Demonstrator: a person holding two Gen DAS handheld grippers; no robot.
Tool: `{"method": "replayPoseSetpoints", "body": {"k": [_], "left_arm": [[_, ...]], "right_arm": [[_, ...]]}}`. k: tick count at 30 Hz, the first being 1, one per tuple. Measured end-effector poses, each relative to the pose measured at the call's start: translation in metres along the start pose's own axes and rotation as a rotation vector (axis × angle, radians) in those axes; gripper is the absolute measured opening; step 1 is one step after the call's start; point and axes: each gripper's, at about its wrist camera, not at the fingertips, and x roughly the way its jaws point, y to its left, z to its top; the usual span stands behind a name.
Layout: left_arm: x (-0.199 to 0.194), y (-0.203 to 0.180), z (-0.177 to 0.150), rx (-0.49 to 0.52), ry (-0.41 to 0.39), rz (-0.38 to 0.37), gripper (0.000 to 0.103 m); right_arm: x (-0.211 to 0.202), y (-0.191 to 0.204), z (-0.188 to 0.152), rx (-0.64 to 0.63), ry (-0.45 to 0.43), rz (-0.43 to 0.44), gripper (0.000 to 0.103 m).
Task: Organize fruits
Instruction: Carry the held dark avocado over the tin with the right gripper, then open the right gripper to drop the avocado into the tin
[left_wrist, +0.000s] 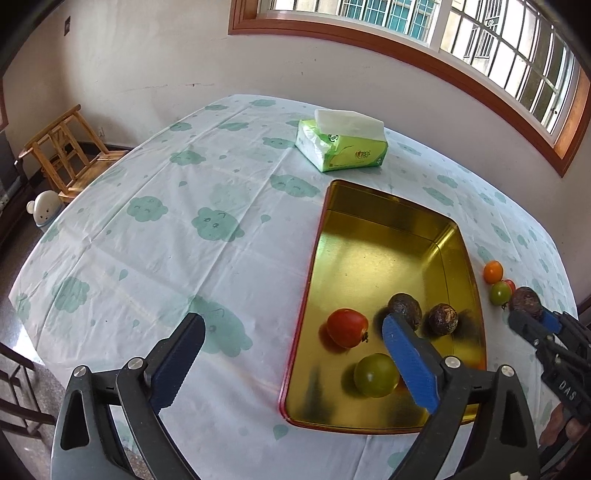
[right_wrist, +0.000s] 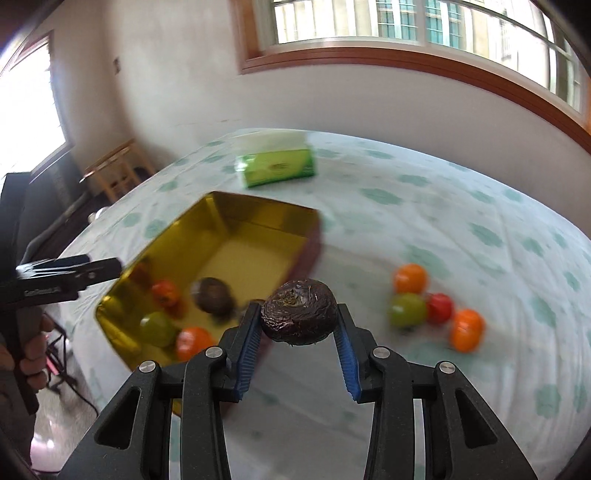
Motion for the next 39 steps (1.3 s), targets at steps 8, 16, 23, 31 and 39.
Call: {"method": "replayPoseSetpoints", "body": {"k": [8,16,23,31,39], "left_arm": [[-0.004,0.014,0.000,-0.031,-0.004,0.027,0.096],[-0.004,0.016,0.001,-0.032,0.001,0.045,0.097],[-0.004,0.009,-0.001,-0.013,0.011,0.046,0.097],[-0.004,0.005,-0.002,-0.008,0.012,0.048,0.097],[-0.002,-0.005,-0.006,0.007,0.024,0.044,0.097]], "right_arm": [[0.036,0.035,0.008,-0.097,0.065,0.064,0.040],[0.058,0.045,0.000,-0.117,0.123,0.084,0.040],[0.065,0.053,-0.002,-0.149,0.131,0.078,0.041],[0.066,0.056,-0.004,-0.157,0.125,0.080,0.043],[0.053,0.050,-0.006,-0.131,0.080,0.099,0.054]]}}
